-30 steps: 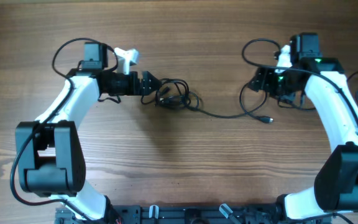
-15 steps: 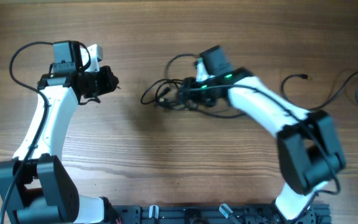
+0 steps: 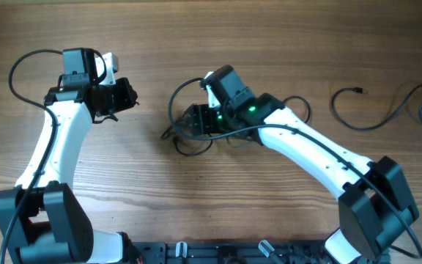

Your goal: Untangle cables

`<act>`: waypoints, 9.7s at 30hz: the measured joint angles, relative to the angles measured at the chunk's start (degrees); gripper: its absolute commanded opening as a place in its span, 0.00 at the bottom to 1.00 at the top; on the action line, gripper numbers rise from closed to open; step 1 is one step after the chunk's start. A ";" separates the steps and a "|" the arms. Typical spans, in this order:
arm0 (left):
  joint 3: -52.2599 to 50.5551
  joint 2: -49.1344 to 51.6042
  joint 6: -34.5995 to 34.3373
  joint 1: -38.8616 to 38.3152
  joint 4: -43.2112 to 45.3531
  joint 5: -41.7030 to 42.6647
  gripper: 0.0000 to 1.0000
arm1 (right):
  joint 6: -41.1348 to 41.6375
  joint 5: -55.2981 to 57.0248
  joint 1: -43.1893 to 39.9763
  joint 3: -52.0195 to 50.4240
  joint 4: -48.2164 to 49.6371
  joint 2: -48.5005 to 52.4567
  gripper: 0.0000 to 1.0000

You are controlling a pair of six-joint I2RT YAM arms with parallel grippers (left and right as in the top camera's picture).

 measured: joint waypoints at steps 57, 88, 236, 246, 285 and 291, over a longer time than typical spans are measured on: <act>0.00 0.00 -1.11 -4.98 1.79 -0.09 0.24 | 18.99 -13.11 -3.89 -2.23 -7.58 12.70 0.48; -0.02 7.13 13.18 -19.04 4.85 -0.28 0.29 | 40.33 -7.39 -6.73 -6.19 -7.23 4.98 0.85; 0.63 12.72 22.67 -24.33 -5.49 -0.09 0.56 | 27.93 -22.32 -12.87 -20.37 13.62 -0.61 0.05; 2.08 18.95 18.08 -24.44 0.68 -3.17 0.15 | 9.40 -23.63 -14.67 -2.99 -7.17 -1.36 0.05; 2.51 20.24 -7.08 5.88 0.57 5.49 0.28 | -18.97 -1.99 -27.12 13.44 -26.25 -4.57 0.04; 2.10 20.59 2.54 4.35 0.66 23.41 0.95 | -24.22 -17.92 -27.12 13.42 -26.08 -4.57 0.04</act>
